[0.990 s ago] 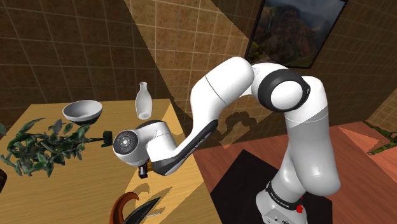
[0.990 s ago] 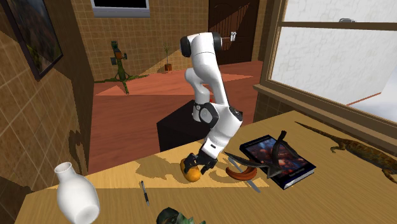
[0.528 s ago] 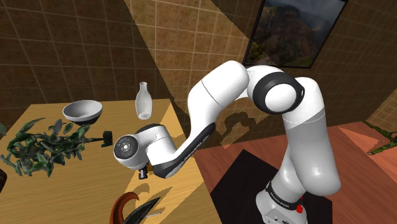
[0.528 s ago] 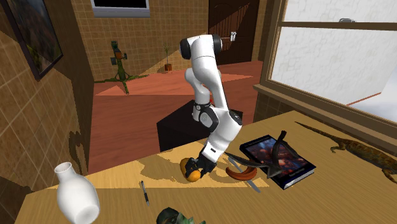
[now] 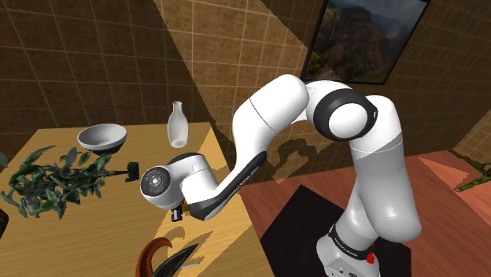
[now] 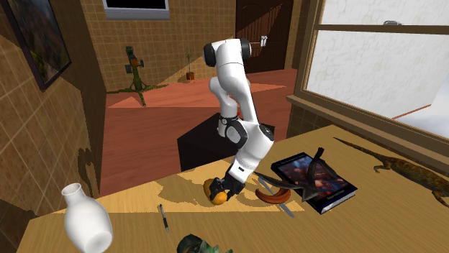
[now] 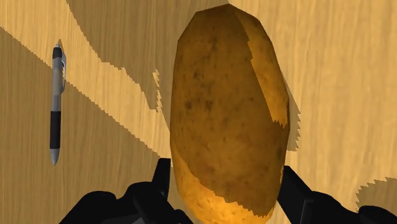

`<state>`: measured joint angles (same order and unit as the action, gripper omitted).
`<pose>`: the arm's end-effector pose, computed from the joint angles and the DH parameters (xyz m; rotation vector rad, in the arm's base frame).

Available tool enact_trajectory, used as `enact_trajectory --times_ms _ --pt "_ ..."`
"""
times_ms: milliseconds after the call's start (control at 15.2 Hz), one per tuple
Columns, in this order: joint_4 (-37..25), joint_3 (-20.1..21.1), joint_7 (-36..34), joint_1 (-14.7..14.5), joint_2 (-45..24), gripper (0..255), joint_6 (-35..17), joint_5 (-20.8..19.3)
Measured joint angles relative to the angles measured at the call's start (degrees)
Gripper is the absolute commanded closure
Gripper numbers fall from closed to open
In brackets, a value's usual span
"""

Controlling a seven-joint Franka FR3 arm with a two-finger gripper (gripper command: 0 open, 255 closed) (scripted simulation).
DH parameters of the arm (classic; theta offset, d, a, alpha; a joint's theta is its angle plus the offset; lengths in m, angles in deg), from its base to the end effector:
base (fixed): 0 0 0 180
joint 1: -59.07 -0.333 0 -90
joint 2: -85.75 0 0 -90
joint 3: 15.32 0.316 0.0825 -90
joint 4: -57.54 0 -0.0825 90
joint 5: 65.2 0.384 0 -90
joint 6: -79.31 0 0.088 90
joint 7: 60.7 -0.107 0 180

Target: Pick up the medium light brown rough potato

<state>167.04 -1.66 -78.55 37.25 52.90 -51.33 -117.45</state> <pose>0.5134 0.3373 0.1898 2.3392 1.2035 0.1306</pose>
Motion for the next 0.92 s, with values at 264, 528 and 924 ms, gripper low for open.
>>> enact_trajectory --times_ms 264,528,924 --pt "0.6 0.6 1.3 0.4 2.0 255 1.0 1.2" --pt "0.9 1.4 3.1 0.9 4.3 255 2.5 2.8" --pt "1.0 2.5 5.8 1.4 7.7 255 4.8 5.3"
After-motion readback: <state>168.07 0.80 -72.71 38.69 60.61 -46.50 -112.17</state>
